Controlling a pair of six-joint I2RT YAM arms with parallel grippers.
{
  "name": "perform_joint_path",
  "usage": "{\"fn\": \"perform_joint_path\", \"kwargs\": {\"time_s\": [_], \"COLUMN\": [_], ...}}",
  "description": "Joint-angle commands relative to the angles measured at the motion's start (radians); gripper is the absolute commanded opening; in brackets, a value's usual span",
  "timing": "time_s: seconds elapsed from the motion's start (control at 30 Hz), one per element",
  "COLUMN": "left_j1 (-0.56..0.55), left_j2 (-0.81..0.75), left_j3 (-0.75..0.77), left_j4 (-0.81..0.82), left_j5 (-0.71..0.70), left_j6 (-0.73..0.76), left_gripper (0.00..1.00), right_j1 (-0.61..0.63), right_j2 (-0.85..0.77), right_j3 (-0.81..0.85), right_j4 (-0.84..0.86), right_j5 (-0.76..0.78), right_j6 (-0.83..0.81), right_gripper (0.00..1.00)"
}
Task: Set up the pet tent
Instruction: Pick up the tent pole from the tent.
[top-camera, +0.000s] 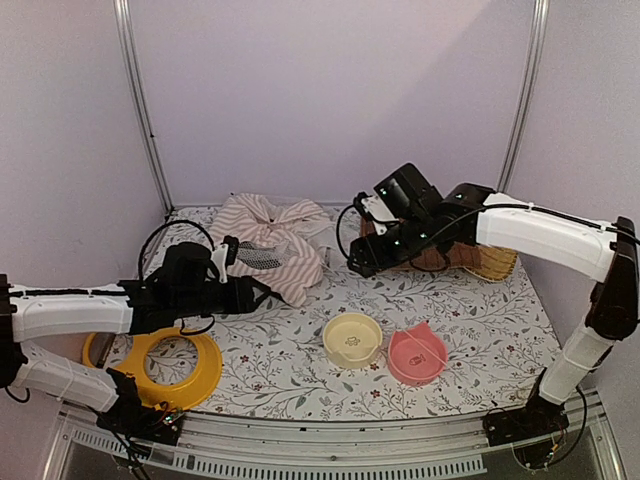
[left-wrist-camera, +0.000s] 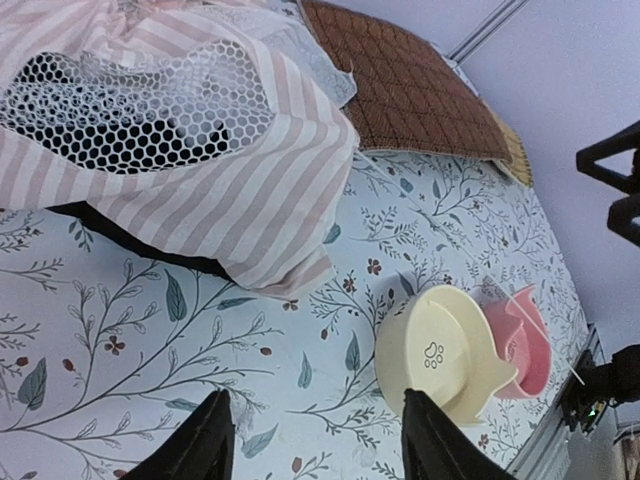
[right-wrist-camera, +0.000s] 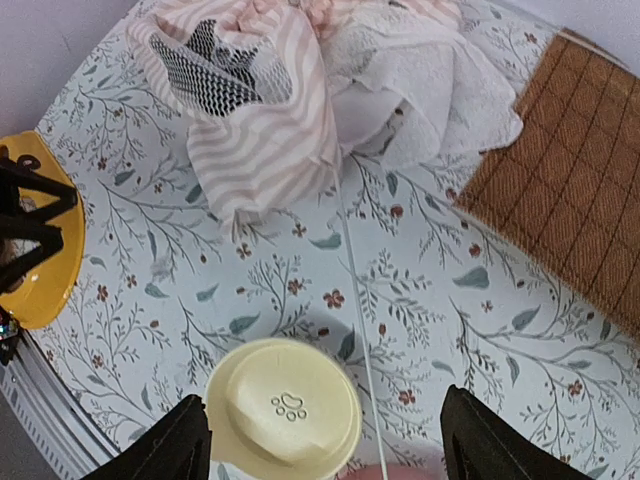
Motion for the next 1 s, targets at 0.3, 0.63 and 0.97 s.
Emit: {"fn": "perform_joint_path", "kwargs": {"time_s": [0.3,0.63,0.97], "left_j1": [-0.015,-0.018,-0.016], "left_j2": [0.162,0.173,0.145], "left_j3": [0.026,0.030,0.020], "left_j4": [0.150,0.148,0.129], "left_j5": [0.042,0.042,0.027], "left_j6": [0.064,0.059,0.074], "left_gripper": [0.54,0.53,0.53], "right_j1": [0.045,0.132,0.163], "right_j2": [-0.443,-0.540,-0.614], "right_j3": [-0.629,-0.788,-0.865], "right_j4": [-0.172,-0.323,-0.357], "right_j5": [0.009,-0.005,-0.058], "right_j6": [0.296,0.455,0.514], "right_gripper": [0.76,0.70,0.57]}}
